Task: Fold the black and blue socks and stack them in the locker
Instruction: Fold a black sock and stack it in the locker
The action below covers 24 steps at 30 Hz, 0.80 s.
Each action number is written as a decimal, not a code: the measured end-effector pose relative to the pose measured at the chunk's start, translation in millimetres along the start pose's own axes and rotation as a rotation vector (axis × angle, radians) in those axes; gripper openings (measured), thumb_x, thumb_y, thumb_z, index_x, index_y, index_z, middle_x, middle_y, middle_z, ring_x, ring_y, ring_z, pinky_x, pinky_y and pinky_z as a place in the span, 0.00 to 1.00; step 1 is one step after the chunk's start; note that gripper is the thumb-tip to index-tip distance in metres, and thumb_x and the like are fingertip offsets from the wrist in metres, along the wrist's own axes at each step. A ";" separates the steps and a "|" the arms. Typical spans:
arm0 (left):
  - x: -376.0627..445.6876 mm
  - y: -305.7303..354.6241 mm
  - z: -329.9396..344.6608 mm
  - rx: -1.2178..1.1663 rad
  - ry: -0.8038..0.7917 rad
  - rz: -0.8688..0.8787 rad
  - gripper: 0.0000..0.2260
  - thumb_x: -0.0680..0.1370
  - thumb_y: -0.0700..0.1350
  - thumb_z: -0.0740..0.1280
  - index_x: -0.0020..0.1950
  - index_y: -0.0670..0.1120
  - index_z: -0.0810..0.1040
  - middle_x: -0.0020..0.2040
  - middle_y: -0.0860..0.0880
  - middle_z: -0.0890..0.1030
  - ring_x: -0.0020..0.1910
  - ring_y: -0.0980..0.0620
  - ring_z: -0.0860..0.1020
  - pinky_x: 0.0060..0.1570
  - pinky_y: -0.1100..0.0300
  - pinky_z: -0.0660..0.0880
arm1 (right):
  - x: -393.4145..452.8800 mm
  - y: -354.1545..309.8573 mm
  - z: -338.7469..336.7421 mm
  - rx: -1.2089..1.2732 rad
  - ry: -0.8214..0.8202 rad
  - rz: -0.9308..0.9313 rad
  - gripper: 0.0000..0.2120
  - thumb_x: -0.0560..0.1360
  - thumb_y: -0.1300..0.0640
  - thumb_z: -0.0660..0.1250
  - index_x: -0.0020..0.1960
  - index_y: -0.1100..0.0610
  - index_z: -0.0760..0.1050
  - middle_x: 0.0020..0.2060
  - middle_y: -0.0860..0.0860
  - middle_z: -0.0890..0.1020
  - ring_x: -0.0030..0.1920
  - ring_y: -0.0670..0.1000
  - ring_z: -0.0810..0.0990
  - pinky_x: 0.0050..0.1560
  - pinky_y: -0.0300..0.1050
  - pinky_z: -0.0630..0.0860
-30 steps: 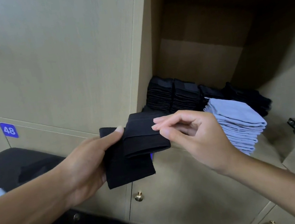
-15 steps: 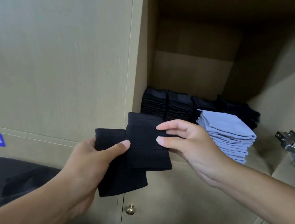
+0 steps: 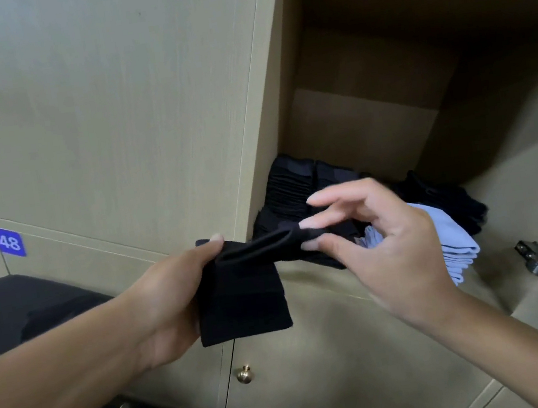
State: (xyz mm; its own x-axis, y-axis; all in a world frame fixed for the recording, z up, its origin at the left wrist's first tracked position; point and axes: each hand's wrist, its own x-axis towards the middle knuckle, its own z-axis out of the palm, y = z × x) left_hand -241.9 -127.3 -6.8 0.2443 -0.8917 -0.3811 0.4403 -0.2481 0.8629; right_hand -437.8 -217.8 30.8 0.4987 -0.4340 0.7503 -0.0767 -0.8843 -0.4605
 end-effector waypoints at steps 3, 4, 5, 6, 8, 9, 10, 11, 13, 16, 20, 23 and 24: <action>-3.2 3.7 -5.2 0.039 -0.127 -0.010 0.20 0.81 0.58 0.63 0.61 0.45 0.84 0.57 0.44 0.86 0.56 0.45 0.85 0.54 0.48 0.83 | 0.7 1.5 -2.0 -0.155 -0.147 -0.247 0.08 0.71 0.62 0.78 0.49 0.56 0.85 0.45 0.45 0.84 0.51 0.46 0.81 0.52 0.41 0.77; -3.7 4.3 -6.6 0.059 -0.144 0.016 0.18 0.80 0.55 0.66 0.62 0.45 0.84 0.57 0.44 0.86 0.56 0.45 0.85 0.54 0.49 0.83 | 1.2 3.3 -2.0 -0.165 -0.177 -0.272 0.08 0.71 0.62 0.77 0.50 0.56 0.85 0.46 0.46 0.83 0.51 0.46 0.80 0.52 0.39 0.76; -3.1 4.3 -8.4 0.074 -0.146 0.053 0.16 0.79 0.51 0.68 0.62 0.44 0.84 0.57 0.43 0.86 0.57 0.44 0.85 0.55 0.49 0.83 | 1.6 5.1 -2.1 -0.169 -0.203 -0.274 0.10 0.71 0.62 0.77 0.52 0.56 0.84 0.47 0.45 0.82 0.52 0.46 0.79 0.53 0.37 0.74; -2.3 4.2 -9.5 0.076 -0.139 0.093 0.15 0.78 0.48 0.70 0.63 0.44 0.83 0.58 0.43 0.86 0.58 0.44 0.84 0.56 0.49 0.83 | 2.0 6.8 -2.4 -0.176 -0.226 -0.264 0.13 0.71 0.63 0.78 0.55 0.55 0.84 0.49 0.44 0.82 0.54 0.46 0.78 0.54 0.35 0.72; -0.2 3.4 -12.1 0.051 -0.104 0.167 0.15 0.76 0.45 0.72 0.63 0.44 0.83 0.57 0.42 0.86 0.57 0.42 0.84 0.53 0.48 0.83 | 2.1 11.7 -4.7 -0.192 -0.264 -0.208 0.21 0.70 0.63 0.79 0.61 0.51 0.81 0.53 0.42 0.81 0.56 0.44 0.76 0.56 0.32 0.69; 0.5 3.1 -12.9 0.039 -0.088 0.198 0.16 0.75 0.44 0.72 0.62 0.44 0.83 0.57 0.42 0.86 0.57 0.42 0.85 0.51 0.49 0.84 | 2.1 15.3 -6.3 -0.191 -0.275 -0.162 0.24 0.69 0.63 0.79 0.62 0.47 0.80 0.55 0.39 0.80 0.56 0.43 0.75 0.55 0.32 0.69; 0.9 3.0 -13.2 0.027 -0.076 0.222 0.16 0.75 0.44 0.73 0.62 0.43 0.83 0.56 0.41 0.86 0.57 0.42 0.85 0.49 0.50 0.83 | 2.1 18.5 -7.6 -0.176 -0.280 -0.104 0.27 0.69 0.62 0.80 0.63 0.44 0.79 0.56 0.38 0.79 0.55 0.42 0.75 0.55 0.33 0.70; 1.2 2.8 -13.5 0.015 -0.063 0.243 0.17 0.74 0.43 0.73 0.62 0.43 0.83 0.56 0.41 0.86 0.57 0.41 0.84 0.48 0.49 0.83 | 1.8 21.2 -8.1 -0.138 -0.278 -0.032 0.28 0.68 0.62 0.80 0.62 0.41 0.78 0.57 0.38 0.79 0.55 0.43 0.76 0.54 0.36 0.72; 1.8 2.8 -13.8 -0.011 -0.029 0.278 0.17 0.74 0.42 0.74 0.62 0.42 0.82 0.56 0.40 0.86 0.56 0.40 0.84 0.48 0.47 0.83 | 0.8 24.2 -7.4 -0.013 -0.260 0.131 0.27 0.69 0.61 0.80 0.62 0.41 0.78 0.59 0.39 0.79 0.60 0.47 0.77 0.54 0.47 0.77; 2.1 2.9 -12.3 -0.033 0.015 0.316 0.16 0.74 0.42 0.74 0.61 0.43 0.83 0.55 0.41 0.86 0.55 0.41 0.85 0.51 0.45 0.82 | -4.0 27.3 -5.7 0.159 -0.240 0.309 0.21 0.75 0.61 0.75 0.63 0.44 0.77 0.61 0.41 0.79 0.66 0.48 0.76 0.56 0.53 0.80; 1.9 3.6 -7.2 -0.046 0.032 0.358 0.13 0.74 0.42 0.73 0.59 0.43 0.84 0.53 0.43 0.87 0.51 0.45 0.86 0.51 0.49 0.81 | -7.2 27.4 3.4 0.491 -0.233 0.526 0.19 0.72 0.61 0.62 0.60 0.49 0.79 0.60 0.50 0.81 0.60 0.54 0.81 0.51 0.51 0.78; 4.0 3.5 -4.6 -0.044 0.034 0.366 0.14 0.74 0.41 0.73 0.60 0.43 0.83 0.53 0.43 0.87 0.51 0.44 0.86 0.50 0.50 0.80 | -5.8 21.9 13.1 0.499 -0.205 0.599 0.12 0.73 0.59 0.67 0.55 0.50 0.80 0.54 0.54 0.82 0.52 0.58 0.83 0.48 0.49 0.78; 4.7 3.2 -4.0 -0.042 0.037 0.367 0.14 0.74 0.42 0.73 0.60 0.43 0.83 0.53 0.43 0.87 0.52 0.44 0.86 0.50 0.50 0.80 | -5.1 19.1 15.9 0.484 -0.183 0.611 0.09 0.75 0.59 0.71 0.55 0.52 0.80 0.49 0.51 0.83 0.48 0.55 0.84 0.47 0.46 0.79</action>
State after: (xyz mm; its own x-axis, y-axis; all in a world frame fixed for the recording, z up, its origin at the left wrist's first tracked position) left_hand -236.0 -130.8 -7.1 0.4230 -0.9041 -0.0615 0.3531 0.1019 0.9300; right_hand -428.0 -229.7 10.6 0.6264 -0.7454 0.2281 -0.0199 -0.3079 -0.9512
